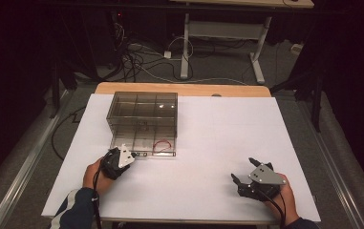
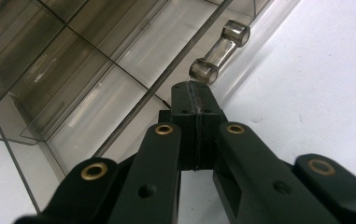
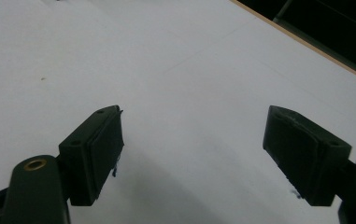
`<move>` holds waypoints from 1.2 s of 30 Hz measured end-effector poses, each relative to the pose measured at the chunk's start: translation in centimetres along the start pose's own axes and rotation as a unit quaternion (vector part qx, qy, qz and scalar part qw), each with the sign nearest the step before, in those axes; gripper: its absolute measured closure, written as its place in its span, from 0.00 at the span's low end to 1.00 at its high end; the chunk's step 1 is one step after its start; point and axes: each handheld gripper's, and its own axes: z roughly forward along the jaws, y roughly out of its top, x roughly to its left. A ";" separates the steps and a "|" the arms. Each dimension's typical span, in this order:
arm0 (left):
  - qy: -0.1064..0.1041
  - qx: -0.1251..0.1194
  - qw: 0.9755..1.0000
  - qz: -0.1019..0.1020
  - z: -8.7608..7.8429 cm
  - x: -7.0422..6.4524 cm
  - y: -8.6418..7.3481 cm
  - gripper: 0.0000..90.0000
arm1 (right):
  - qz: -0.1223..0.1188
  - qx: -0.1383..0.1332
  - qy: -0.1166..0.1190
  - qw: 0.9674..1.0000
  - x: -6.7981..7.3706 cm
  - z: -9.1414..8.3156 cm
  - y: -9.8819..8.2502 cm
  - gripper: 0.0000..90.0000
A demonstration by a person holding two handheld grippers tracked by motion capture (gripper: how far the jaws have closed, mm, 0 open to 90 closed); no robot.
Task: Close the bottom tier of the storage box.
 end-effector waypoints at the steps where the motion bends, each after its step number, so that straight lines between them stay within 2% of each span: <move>1: 0.002 0.002 1.000 0.003 0.1 0.0 0.1 0.97 | -0.001 0.000 0.001 1.000 0.0 0.0 0.0 0.23; 15: 0.011 0.009 1.000 0.017 0.5 0.1 0.6 0.97 | -0.005 -0.003 0.001 1.000 0.2 -0.2 0.0 0.23; 20: 0.021 0.014 0.999 0.023 1.0 0.4 1.0 0.97 | -0.002 -0.003 -0.004 1.000 0.1 -0.2 0.0 0.23; 36: 0.021 0.017 0.999 0.022 1.3 0.9 1.2 0.97 | 0.002 -0.003 -0.007 1.000 -0.2 -0.3 -0.1 0.23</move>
